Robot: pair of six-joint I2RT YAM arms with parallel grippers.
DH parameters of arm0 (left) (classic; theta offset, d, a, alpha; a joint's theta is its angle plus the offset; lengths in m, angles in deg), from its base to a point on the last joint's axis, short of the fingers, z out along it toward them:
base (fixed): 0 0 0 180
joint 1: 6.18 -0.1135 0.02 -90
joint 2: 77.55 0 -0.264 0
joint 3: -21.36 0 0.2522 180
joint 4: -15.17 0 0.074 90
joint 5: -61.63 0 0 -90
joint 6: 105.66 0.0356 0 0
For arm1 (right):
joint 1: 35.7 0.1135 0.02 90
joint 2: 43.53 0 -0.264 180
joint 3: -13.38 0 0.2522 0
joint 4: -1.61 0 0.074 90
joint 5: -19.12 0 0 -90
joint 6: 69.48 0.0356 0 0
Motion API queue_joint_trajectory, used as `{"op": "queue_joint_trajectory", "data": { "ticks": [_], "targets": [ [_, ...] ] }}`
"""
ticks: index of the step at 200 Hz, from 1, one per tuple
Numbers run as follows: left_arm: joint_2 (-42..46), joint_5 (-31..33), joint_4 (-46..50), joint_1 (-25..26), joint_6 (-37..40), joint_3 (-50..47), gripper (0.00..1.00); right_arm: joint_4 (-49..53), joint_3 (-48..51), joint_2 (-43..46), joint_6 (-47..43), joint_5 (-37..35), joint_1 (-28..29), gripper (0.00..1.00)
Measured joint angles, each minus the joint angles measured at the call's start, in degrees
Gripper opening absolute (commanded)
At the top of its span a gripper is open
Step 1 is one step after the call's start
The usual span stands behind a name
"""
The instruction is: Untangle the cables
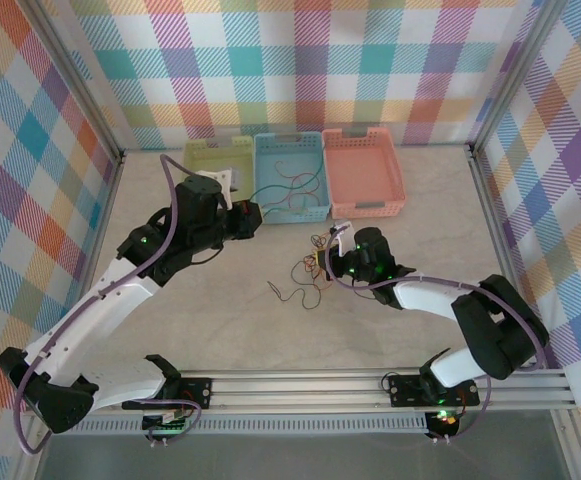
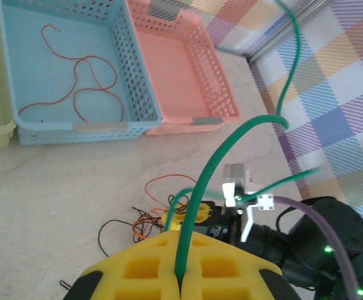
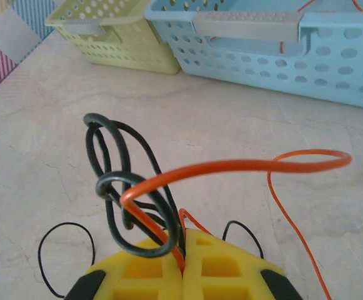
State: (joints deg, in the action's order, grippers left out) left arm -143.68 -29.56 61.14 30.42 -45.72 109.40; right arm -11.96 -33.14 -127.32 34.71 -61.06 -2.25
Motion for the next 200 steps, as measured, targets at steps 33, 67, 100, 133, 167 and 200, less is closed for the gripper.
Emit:
{"op": "queue_joint_trajectory", "data": {
  "ticks": [33,67,100,133,167,200],
  "targets": [
    [0.4,-0.7,-1.3,0.0,-0.4,-0.2,0.0,0.2,0.0,-0.1,0.2,0.0,-0.4,0.0],
    [0.3,0.5,-0.8,0.0,-0.3,-0.2,0.0,0.2,0.3,0.0,0.4,-0.3,-0.5,0.0],
    [-0.1,2.2,-0.8,-0.6,-0.1,-0.2,0.0,0.9,1.7,2.2,0.5,-1.8,-0.5,0.01],
    [-2.0,2.4,-0.9,-1.8,0.1,-0.2,0.0,1.7,3.6,7.7,0.4,-4.7,-0.5,0.22],
    [-5.6,2.3,-0.5,-2.4,0.7,1.4,0.0,2.9,4.2,11.2,-1.1,-5.9,-0.5,0.52],
    [-9.1,1.7,-0.9,-2.4,1.1,4.1,0.0,3.5,5.8,15.7,-1.5,-8.8,-0.8,0.7]
  ]
}}
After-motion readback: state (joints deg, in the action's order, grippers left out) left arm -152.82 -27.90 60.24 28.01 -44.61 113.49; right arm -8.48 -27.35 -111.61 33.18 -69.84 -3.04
